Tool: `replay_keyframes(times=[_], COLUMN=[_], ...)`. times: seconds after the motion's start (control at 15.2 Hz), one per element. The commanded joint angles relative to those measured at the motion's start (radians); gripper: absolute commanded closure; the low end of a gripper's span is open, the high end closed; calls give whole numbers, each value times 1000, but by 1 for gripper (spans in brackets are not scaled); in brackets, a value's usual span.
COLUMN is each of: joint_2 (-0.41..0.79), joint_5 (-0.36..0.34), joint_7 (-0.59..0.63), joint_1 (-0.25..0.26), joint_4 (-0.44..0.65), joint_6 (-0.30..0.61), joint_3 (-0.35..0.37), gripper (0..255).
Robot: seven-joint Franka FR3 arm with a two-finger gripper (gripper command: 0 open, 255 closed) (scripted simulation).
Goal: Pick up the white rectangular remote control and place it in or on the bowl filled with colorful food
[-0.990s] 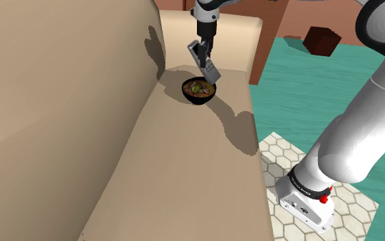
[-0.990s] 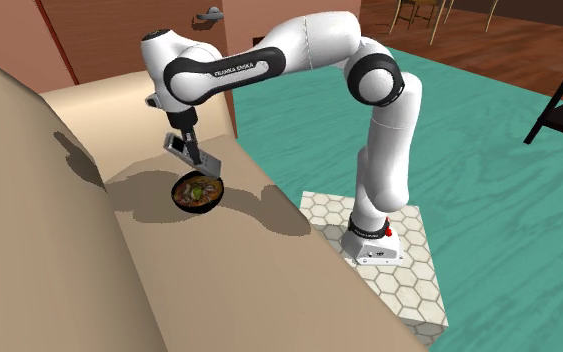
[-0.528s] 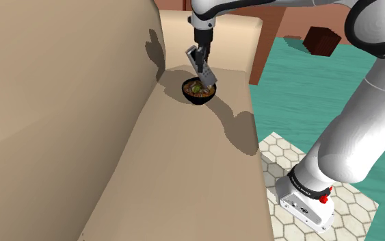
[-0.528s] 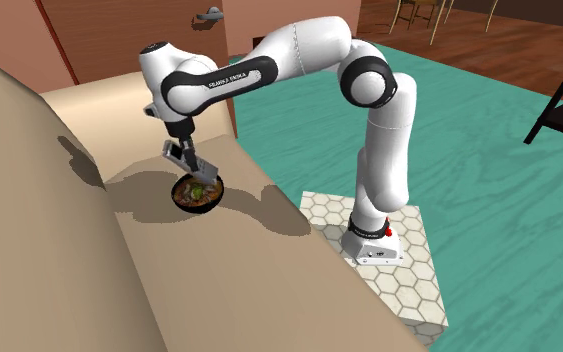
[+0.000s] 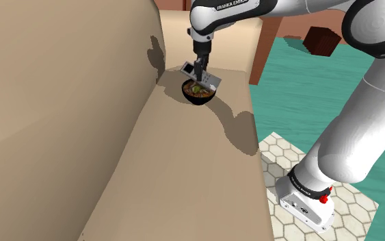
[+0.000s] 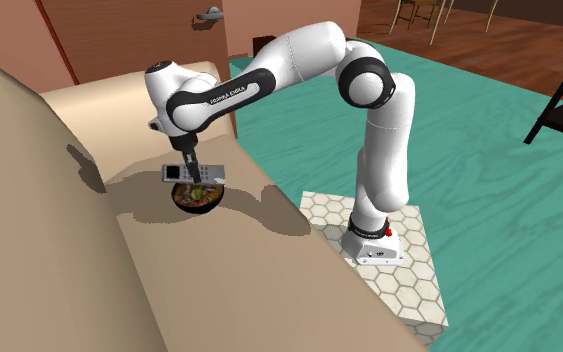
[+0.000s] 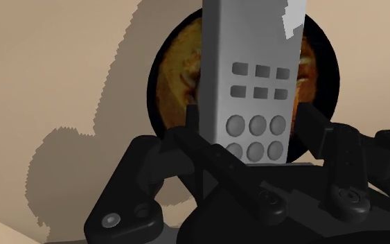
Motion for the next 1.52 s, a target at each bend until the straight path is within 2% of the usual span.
replay_keyframes(times=[0.0,0.46,0.53,0.86,1.12,1.45], joint_2=[5,5,5,5,-5,-5], joint_5=[0,0,0,0,0,0], joint_7=[-2,-2,-2,-2,-2,-2], joint_1=[-1,-1,-1,-1,1,1], joint_4=[-8,-8,-8,-9,107,107], joint_6=[14,14,14,14,-111,-111], joint_3=[-1,-1,-1,-1,0,0], gripper=[255,255,0,0,0,0])
